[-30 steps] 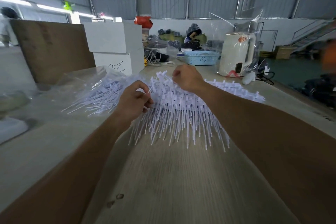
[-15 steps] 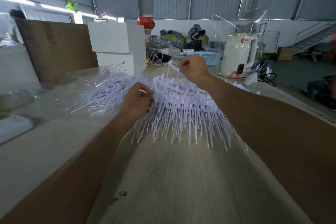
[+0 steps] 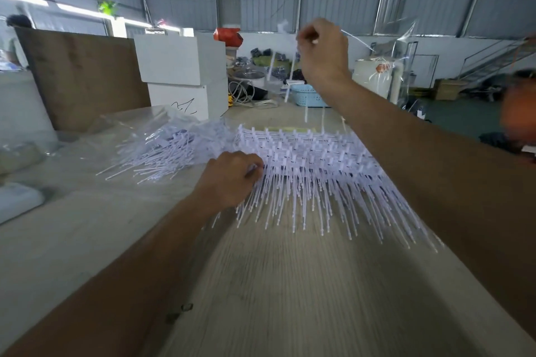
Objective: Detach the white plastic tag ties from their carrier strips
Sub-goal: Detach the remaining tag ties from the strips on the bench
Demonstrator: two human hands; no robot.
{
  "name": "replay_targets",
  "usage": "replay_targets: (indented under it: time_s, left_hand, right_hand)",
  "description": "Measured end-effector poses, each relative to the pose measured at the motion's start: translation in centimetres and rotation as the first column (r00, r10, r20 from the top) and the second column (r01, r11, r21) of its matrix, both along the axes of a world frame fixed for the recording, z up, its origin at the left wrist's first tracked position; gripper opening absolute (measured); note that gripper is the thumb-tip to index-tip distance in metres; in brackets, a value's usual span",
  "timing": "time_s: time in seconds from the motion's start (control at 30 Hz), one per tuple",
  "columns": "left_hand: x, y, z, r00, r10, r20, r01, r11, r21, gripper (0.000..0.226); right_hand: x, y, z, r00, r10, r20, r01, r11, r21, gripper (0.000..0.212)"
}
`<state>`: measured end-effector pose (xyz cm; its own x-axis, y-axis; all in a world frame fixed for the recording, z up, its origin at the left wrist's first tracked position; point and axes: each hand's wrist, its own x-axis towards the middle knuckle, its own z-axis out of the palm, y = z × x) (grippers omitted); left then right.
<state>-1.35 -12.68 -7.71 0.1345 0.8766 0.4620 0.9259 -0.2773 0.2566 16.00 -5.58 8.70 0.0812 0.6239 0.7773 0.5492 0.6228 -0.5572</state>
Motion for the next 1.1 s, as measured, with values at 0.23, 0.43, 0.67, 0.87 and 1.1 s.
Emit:
replay_targets:
  time_s: [0.23, 0.43, 0.67, 0.87, 1.1]
  left_hand:
    - [-0.4, 0.0, -0.7, 0.998, -0.020, 0.057, 0.021, 1.000, -0.017, 0.035]
    - [1.0, -0.1, -0.4, 0.944, -0.102, 0.315, 0.111, 0.994, -0.012, 0.068]
    - [3.7, 0.2, 2.8, 0.716, -0.167, 0.677, 0.194, 0.980, 0.037, 0.116]
    - [5.1, 2.6, 6.3, 0.681, -0.241, 0.691, 0.237, 0.966, 0.103, 0.028]
    - [5.4, 1.1, 13.1, 0.804, -0.300, 0.513, 0.096, 0.917, 0.387, 0.021]
  right_hand:
    - [-1.5, -4.6, 3.2, 0.928, 0.345, -0.141, -0.330, 0.936, 0.123, 0.009]
    - [0.7, -6.2, 4.1, 0.690, 0.589, -0.421, -0.607, 0.788, 0.106, 0.013]
    - [3.3, -7.4, 2.3, 0.267, 0.768, -0.582, -0.892, 0.426, 0.153, 0.035]
    - [7.3, -8.4, 0.1, 0.095, 0.727, -0.680, -0.930, 0.308, 0.200, 0.024]
    - [14.5, -8.6, -3.0, -0.125, 0.643, -0.755, -0.932, 0.186, 0.312, 0.020]
